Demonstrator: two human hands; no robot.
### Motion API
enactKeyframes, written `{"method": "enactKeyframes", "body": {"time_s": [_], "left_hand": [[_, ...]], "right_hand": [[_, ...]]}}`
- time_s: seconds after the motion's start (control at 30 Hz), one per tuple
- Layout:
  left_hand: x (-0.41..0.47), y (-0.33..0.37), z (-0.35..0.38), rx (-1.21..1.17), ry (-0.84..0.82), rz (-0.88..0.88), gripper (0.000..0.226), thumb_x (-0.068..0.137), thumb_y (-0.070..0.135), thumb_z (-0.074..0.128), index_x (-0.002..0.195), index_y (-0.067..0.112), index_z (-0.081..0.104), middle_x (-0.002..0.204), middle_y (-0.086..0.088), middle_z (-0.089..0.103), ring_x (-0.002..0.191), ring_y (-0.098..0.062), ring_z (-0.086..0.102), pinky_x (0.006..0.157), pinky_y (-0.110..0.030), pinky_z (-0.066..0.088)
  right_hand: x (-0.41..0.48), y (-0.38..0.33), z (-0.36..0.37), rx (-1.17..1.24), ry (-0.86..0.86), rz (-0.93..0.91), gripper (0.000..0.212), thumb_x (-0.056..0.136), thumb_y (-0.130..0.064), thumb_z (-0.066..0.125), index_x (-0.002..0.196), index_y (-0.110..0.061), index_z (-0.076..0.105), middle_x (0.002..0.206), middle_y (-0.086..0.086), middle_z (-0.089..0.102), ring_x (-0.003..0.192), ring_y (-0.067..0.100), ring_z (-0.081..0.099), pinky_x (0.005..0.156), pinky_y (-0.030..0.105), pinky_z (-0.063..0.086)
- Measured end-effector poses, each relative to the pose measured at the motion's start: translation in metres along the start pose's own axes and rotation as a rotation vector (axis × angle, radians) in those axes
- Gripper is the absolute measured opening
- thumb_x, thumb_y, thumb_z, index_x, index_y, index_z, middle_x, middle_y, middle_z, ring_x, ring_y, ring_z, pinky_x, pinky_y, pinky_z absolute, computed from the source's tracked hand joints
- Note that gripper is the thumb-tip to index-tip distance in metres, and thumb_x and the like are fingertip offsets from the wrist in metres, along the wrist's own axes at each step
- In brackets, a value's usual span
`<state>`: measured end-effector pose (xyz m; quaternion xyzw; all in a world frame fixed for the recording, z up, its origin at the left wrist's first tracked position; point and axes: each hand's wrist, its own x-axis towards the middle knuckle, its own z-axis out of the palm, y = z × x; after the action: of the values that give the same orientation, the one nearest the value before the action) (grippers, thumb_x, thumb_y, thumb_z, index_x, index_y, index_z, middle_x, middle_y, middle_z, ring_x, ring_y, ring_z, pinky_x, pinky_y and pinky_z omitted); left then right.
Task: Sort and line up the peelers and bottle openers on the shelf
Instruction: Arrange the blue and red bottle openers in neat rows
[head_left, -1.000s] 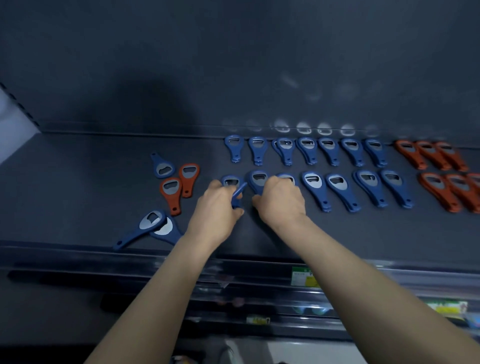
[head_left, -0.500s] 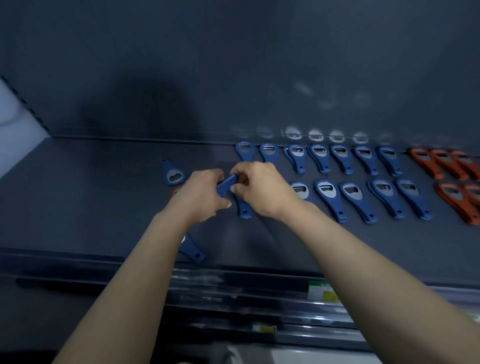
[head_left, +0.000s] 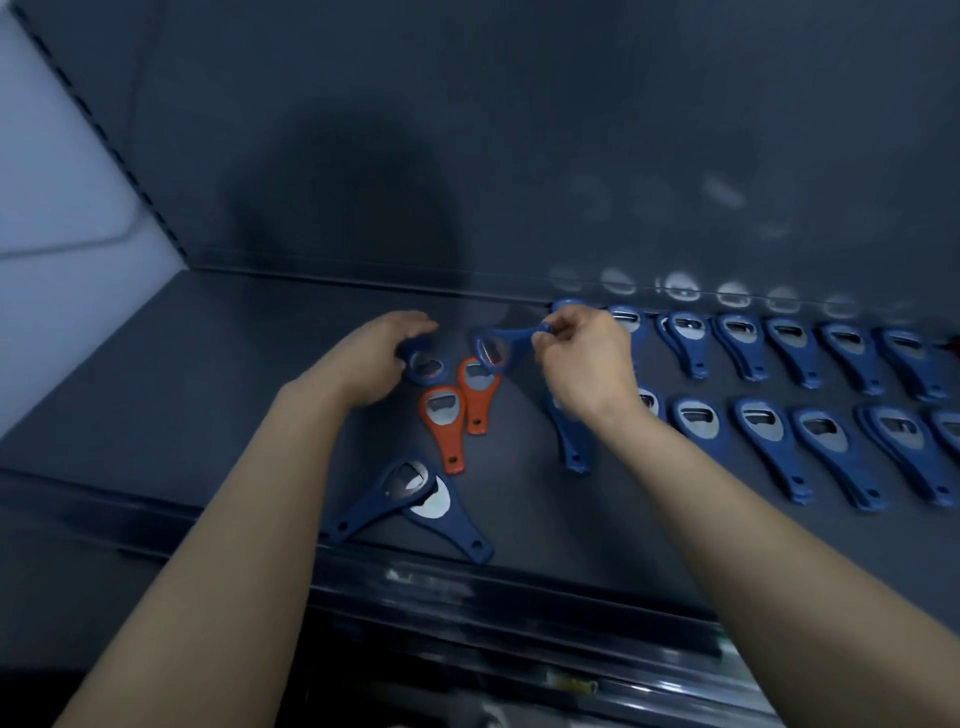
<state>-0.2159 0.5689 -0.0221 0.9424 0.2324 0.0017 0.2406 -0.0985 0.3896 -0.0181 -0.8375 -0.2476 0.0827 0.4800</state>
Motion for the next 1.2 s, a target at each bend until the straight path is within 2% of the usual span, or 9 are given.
{"method": "enactKeyframes", "body": {"time_s": [0.07, 0.23, 0.37, 0.47, 0.57, 0.67, 0.77, 0.9, 1.2], "left_hand": [[0.010, -0.008, 0.002, 0.045, -0.096, -0.025, 0.059, 0.087, -0.010, 0.050, 0.140, 0.015, 0.043, 0.151, 0.000, 0.031, 0.143, -0.023, 0.018, 0.113, -0.027, 0.013], [0.027, -0.016, 0.004, 0.077, 0.061, -0.075, 0.037, 0.084, 0.007, 0.066, 0.120, 0.011, 0.061, 0.121, -0.010, 0.056, 0.114, -0.026, 0.051, 0.097, -0.034, 0.039], [0.030, -0.011, 0.008, 0.096, 0.155, -0.138, 0.031, 0.085, 0.023, 0.067, 0.111, 0.007, 0.064, 0.109, -0.013, 0.059, 0.100, -0.030, 0.056, 0.084, -0.035, 0.044], [0.033, 0.000, 0.013, 0.051, 0.200, -0.175, 0.029, 0.085, 0.026, 0.067, 0.097, 0.001, 0.065, 0.096, -0.014, 0.064, 0.088, -0.030, 0.058, 0.076, -0.036, 0.047], [0.039, 0.015, 0.018, 0.036, 0.240, -0.196, 0.026, 0.085, 0.024, 0.067, 0.087, -0.001, 0.061, 0.081, -0.010, 0.058, 0.078, -0.029, 0.055, 0.065, -0.033, 0.043], [0.048, 0.025, 0.020, -0.023, 0.238, -0.271, 0.027, 0.077, 0.012, 0.068, 0.062, 0.004, 0.047, 0.060, -0.004, 0.045, 0.058, -0.022, 0.047, 0.046, -0.027, 0.029], [0.054, 0.030, 0.020, -0.029, 0.212, -0.325, 0.041, 0.074, 0.001, 0.067, 0.052, 0.011, 0.033, 0.054, -0.002, 0.039, 0.047, -0.016, 0.038, 0.041, -0.026, 0.023], [0.055, 0.032, 0.023, -0.082, 0.204, -0.367, 0.040, 0.070, 0.007, 0.071, 0.053, 0.012, 0.035, 0.052, -0.001, 0.041, 0.047, -0.016, 0.040, 0.042, -0.025, 0.026], [0.056, 0.067, 0.034, -0.318, 0.313, -0.327, 0.042, 0.067, 0.007, 0.066, 0.048, 0.013, 0.029, 0.045, 0.001, 0.031, 0.038, -0.012, 0.027, 0.032, -0.018, 0.020]], "right_hand": [[0.005, 0.000, 0.004, -0.039, 0.039, 0.024, 0.009, 0.088, -0.014, 0.054, 0.080, -0.014, 0.058, 0.079, 0.005, 0.063, 0.077, 0.023, 0.057, 0.069, 0.031, 0.047], [0.017, 0.005, 0.010, -0.238, 0.033, 0.125, 0.040, 0.087, -0.019, 0.058, 0.055, -0.011, 0.035, 0.058, 0.004, 0.043, 0.058, 0.025, 0.044, 0.052, 0.029, 0.035], [0.021, 0.003, 0.019, -0.446, -0.046, 0.174, 0.038, 0.086, -0.024, 0.058, 0.057, -0.010, 0.038, 0.060, 0.003, 0.043, 0.066, 0.027, 0.049, 0.053, 0.027, 0.035], [0.024, -0.002, 0.030, -0.534, -0.094, 0.166, 0.024, 0.090, -0.024, 0.054, 0.074, -0.007, 0.048, 0.078, 0.005, 0.053, 0.081, 0.031, 0.055, 0.062, 0.030, 0.039], [0.027, -0.004, 0.036, -0.584, -0.104, 0.125, 0.022, 0.092, -0.028, 0.051, 0.096, -0.007, 0.058, 0.100, 0.011, 0.062, 0.083, 0.029, 0.054, 0.063, 0.029, 0.036], [0.029, -0.003, 0.037, -0.593, -0.120, 0.124, 0.029, 0.093, -0.035, 0.051, 0.099, -0.007, 0.058, 0.099, 0.012, 0.062, 0.084, 0.029, 0.055, 0.062, 0.029, 0.035], [0.028, 0.001, 0.033, -0.595, -0.114, 0.123, 0.026, 0.093, -0.034, 0.052, 0.087, -0.009, 0.055, 0.082, 0.009, 0.054, 0.077, 0.028, 0.051, 0.061, 0.030, 0.037], [0.027, 0.006, 0.018, -0.565, -0.124, 0.097, 0.035, 0.091, -0.022, 0.051, 0.061, -0.011, 0.037, 0.070, 0.005, 0.047, 0.070, 0.027, 0.049, 0.057, 0.029, 0.037], [0.020, 0.019, -0.021, -0.525, -0.019, 0.065, 0.036, 0.090, -0.019, 0.047, 0.058, -0.010, 0.036, 0.056, 0.003, 0.041, 0.055, 0.024, 0.042, 0.042, 0.025, 0.021]]}}
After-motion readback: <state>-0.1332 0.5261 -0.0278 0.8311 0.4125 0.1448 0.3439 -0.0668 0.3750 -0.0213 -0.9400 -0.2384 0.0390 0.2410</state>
